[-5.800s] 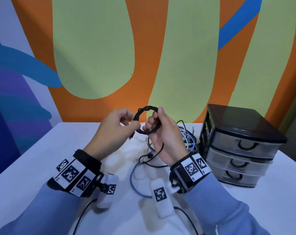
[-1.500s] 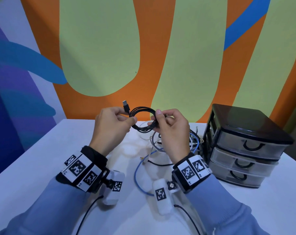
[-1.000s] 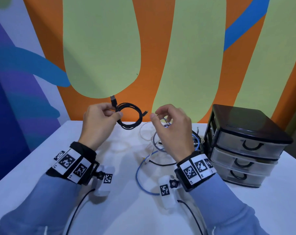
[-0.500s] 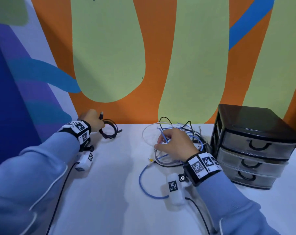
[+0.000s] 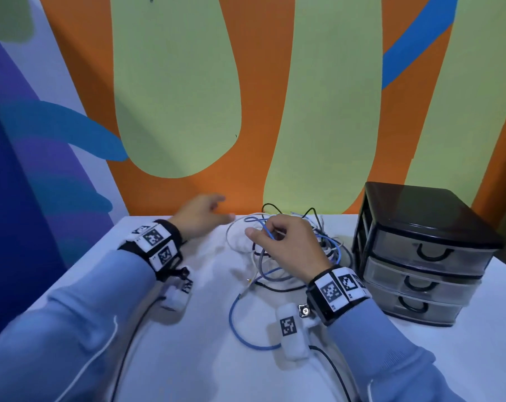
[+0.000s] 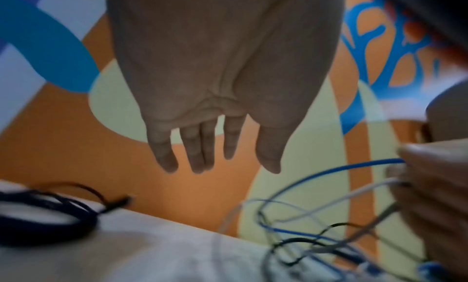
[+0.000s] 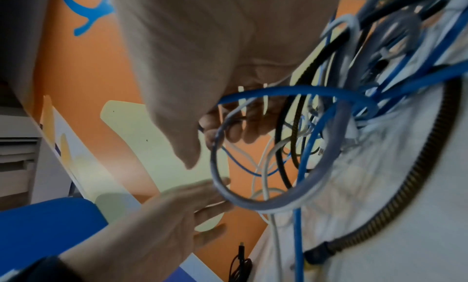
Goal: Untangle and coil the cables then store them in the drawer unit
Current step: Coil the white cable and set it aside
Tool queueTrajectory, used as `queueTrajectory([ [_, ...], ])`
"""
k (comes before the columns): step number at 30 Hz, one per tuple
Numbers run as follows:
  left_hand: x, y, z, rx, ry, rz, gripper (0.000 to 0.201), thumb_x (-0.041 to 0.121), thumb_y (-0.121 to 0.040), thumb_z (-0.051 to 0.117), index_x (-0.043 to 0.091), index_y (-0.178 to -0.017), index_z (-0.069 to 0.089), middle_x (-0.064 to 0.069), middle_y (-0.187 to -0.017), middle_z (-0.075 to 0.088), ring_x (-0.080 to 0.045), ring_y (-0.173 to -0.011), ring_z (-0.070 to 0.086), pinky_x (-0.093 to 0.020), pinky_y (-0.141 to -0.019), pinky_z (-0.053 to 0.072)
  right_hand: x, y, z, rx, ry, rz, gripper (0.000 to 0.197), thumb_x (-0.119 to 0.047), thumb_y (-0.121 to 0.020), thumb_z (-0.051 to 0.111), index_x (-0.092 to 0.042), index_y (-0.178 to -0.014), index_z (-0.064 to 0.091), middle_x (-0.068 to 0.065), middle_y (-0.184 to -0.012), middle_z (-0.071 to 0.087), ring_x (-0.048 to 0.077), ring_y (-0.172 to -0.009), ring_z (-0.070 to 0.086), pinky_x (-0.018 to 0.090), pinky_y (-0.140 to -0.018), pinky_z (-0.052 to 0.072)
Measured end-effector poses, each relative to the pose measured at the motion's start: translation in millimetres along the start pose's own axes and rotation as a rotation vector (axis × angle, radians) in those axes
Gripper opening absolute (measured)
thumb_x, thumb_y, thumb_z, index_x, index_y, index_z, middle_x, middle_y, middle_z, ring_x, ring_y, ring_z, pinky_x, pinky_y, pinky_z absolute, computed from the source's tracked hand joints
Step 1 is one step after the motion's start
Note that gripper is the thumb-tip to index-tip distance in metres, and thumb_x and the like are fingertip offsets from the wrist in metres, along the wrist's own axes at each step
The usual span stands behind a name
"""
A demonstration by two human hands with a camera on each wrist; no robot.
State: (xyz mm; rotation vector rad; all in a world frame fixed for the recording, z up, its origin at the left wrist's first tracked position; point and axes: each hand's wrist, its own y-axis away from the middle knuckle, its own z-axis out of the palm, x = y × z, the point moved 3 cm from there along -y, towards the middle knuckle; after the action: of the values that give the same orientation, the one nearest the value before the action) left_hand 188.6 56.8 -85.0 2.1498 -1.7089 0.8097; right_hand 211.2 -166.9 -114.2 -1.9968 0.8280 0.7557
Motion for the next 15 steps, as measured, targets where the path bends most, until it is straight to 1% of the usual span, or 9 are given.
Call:
queueTrajectory([
  [2,16.1,0.8,20.5,-0.073,0.186,0.004,0.062,0.043,-0.101,0.07,0.007,-0.151,0.056,-0.011,-0.136,0.067,-0.024,-0.125,0.064,-0.037,-0.109,0.048,-4.1,0.0,-2.0,0.029,-0.031,-0.019,0.059,-0.062,-0.094,0.065,-0.013,-0.065,0.051,0.004,-0.057,0.05,0.024,-0.062,0.058,0.037,-0.063,0.045],
  [3,18.7,-0.3,28.5,-0.068,0.267,0.014,0.051,0.041,-0.102,0.07,0.006,-0.14,0.065,-0.01,-0.12,0.073,-0.022,-0.11,0.068,-0.043,-0.106,0.053,-4.5,-0.6,-4.0,0.043,-0.046,0.003,0.055,-0.065,-0.097,0.058,-0.016,-0.074,0.052,0.007,-0.061,0.057,0.029,-0.064,0.063,0.042,-0.064,0.049],
  [5,23.5,1.5,33.8,0.012,0.36,0.052,0.031,0.036,-0.102,0.071,0.008,-0.112,0.078,-0.006,-0.092,0.072,-0.019,-0.085,0.064,-0.051,-0.097,0.056,-0.7,-2.6,-5.8,0.074,-0.103,0.063,0.03,-0.055,-0.104,0.051,-0.027,-0.093,0.046,0.007,-0.067,0.07,0.03,-0.061,0.068,0.05,-0.062,0.057],
  [7,27.7,6.2,32.1,0.075,0.413,0.052,0.026,0.035,-0.102,0.071,0.011,-0.098,0.08,0.001,-0.079,0.065,-0.018,-0.077,0.058,-0.046,-0.081,0.059,4.8,-3.9,-7.6,0.102,-0.104,0.069,0.011,-0.04,-0.107,0.049,-0.034,-0.103,0.041,0.003,-0.071,0.074,0.027,-0.062,0.071,0.052,-0.064,0.057],
  [8,32.3,10.9,29.8,0.092,0.448,0.074,0.026,0.033,-0.103,0.07,0.012,-0.093,0.08,0.006,-0.071,0.059,-0.017,-0.071,0.052,-0.041,-0.071,0.054,6.6,-4.4,-8.6,0.118,-0.049,0.035,0.012,-0.035,-0.105,0.052,-0.037,-0.108,0.04,0.0,-0.074,0.074,0.025,-0.065,0.07,0.052,-0.068,0.057],
  [9,37.0,15.4,26.8,0.108,0.483,0.116,0.026,0.033,-0.104,0.069,0.014,-0.09,0.08,0.008,-0.065,0.051,-0.017,-0.067,0.044,-0.038,-0.064,0.046,6.5,-4.0,-9.4,0.13,0.028,-0.001,0.02,-0.032,-0.103,0.056,-0.039,-0.113,0.041,-0.004,-0.08,0.072,0.021,-0.068,0.068,0.05,-0.072,0.056],
  [11,50.5,25.3,16.6,0.156,0.515,0.239,0.027,0.035,-0.104,0.068,0.017,-0.088,0.079,0.004,-0.065,0.04,-0.016,-0.065,0.035,-0.034,-0.065,0.033,9.5,-5.1,-11.5,0.199,0.133,-0.05,0.035,-0.032,-0.096,0.066,-0.039,-0.123,0.045,-0.012,-0.102,0.059,0.016,-0.082,0.061,0.043,-0.079,0.054],
  [12,57.4,32.0,10.1,0.181,0.516,0.307,0.026,0.035,-0.104,0.068,0.017,-0.088,0.079,0.003,-0.066,0.038,-0.015,-0.064,0.033,-0.033,-0.064,0.03,10.1,-5.7,-13.1,0.245,0.174,-0.062,0.04,-0.033,-0.094,0.069,-0.038,-0.127,0.048,-0.01,-0.11,0.052,0.015,-0.093,0.058,0.04,-0.083,0.051],
  [15,71.6,45.9,-5.6,0.274,0.616,0.459,0.023,0.027,-0.106,0.065,0.012,-0.092,0.076,0.01,-0.063,0.04,-0.014,-0.061,0.032,-0.028,-0.056,0.027,10.3,-7.3,-14.8,0.316,0.244,-0.065,0.025,-0.036,-0.095,0.069,-0.032,-0.118,0.06,-0.007,-0.117,0.047,0.017,-0.114,0.044,0.039,-0.092,0.042],
])
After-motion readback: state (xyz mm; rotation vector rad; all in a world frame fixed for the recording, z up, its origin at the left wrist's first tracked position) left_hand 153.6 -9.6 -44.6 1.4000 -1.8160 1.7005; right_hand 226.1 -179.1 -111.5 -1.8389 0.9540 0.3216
